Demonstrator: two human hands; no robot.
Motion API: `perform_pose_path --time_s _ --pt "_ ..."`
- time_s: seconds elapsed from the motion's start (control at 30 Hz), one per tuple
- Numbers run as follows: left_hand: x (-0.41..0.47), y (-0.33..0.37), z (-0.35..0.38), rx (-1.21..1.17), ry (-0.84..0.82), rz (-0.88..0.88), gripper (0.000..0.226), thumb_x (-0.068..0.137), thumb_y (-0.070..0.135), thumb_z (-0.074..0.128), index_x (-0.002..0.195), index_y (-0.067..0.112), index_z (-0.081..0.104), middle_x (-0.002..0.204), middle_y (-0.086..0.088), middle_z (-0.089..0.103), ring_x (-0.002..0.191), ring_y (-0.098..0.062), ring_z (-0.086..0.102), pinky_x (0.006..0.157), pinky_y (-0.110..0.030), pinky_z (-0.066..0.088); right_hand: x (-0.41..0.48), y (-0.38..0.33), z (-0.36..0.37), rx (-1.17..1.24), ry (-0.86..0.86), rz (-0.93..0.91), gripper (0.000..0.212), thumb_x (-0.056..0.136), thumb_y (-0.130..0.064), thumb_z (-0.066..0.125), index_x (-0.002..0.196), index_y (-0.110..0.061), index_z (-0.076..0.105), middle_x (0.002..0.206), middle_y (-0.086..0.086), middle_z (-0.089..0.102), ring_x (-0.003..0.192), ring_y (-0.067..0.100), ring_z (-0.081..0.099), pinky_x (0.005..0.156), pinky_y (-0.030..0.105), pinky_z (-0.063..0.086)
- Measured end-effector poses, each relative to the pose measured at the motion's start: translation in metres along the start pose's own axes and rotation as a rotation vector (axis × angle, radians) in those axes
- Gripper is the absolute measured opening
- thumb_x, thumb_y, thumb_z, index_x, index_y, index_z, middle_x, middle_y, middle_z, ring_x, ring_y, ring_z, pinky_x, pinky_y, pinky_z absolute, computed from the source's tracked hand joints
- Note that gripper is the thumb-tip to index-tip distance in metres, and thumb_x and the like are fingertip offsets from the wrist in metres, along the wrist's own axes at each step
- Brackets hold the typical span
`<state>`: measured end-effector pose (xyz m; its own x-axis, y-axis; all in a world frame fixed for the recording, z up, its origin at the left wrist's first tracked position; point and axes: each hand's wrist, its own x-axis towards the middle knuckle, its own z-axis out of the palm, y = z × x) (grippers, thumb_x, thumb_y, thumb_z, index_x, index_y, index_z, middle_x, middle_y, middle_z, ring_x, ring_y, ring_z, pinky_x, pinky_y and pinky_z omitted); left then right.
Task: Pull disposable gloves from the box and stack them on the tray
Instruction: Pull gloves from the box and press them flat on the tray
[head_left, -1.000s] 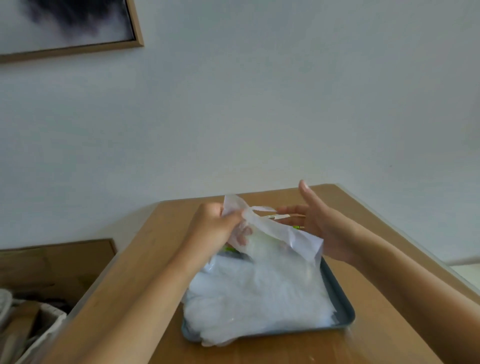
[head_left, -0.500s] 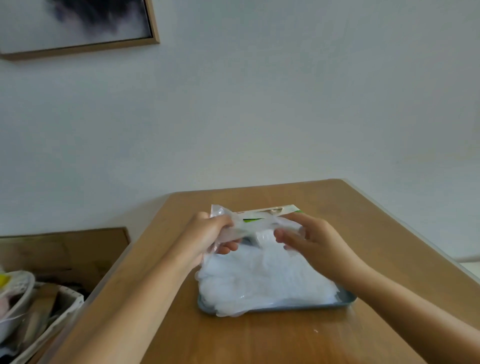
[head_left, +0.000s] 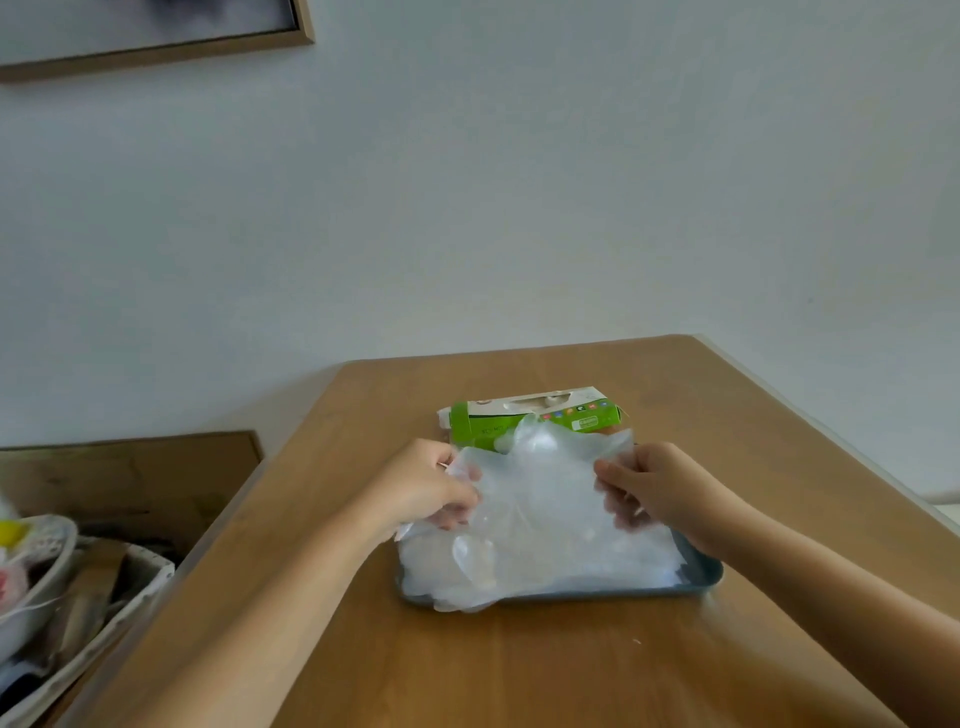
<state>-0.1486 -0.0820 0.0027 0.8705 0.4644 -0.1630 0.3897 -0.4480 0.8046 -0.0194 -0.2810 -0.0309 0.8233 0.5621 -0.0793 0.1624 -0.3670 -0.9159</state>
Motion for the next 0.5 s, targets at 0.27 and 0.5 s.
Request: perform_pose_path --time_s 0.27,0.5 --pt "0.009 -0.011 -0.021 0.641 0.469 0.169 0.023 0.093 0.013 0.053 0.115 0.017 0.059 0.106 0.004 0.066 0.092 -0.013 0.062 0.080 -0.024 0.048 0.009 0.018 -0.005 -0.482 0.086 -0.230 0.014 0.097 -0.022 0.049 0.095 -0.029 0.062 0.055 -0.005 0.058 0.047 0.004 0.049 0.049 0.015 0.038" --pt "-0.001 0.001 0.053 0.493 -0.011 0.782 0.007 0.088 0.018 0.065 0.094 0.018 0.069 0.091 0.012 0.064 0.084 0.001 0.059 0.079 -0.018 0.046 0.010 0.021 -0.005 -0.507 0.053 -0.178 0.034 0.095 -0.031 0.054 0.064 -0.020 0.062 0.048 -0.013 0.060 0.043 0.000 0.051 0.047 0.012 0.036"
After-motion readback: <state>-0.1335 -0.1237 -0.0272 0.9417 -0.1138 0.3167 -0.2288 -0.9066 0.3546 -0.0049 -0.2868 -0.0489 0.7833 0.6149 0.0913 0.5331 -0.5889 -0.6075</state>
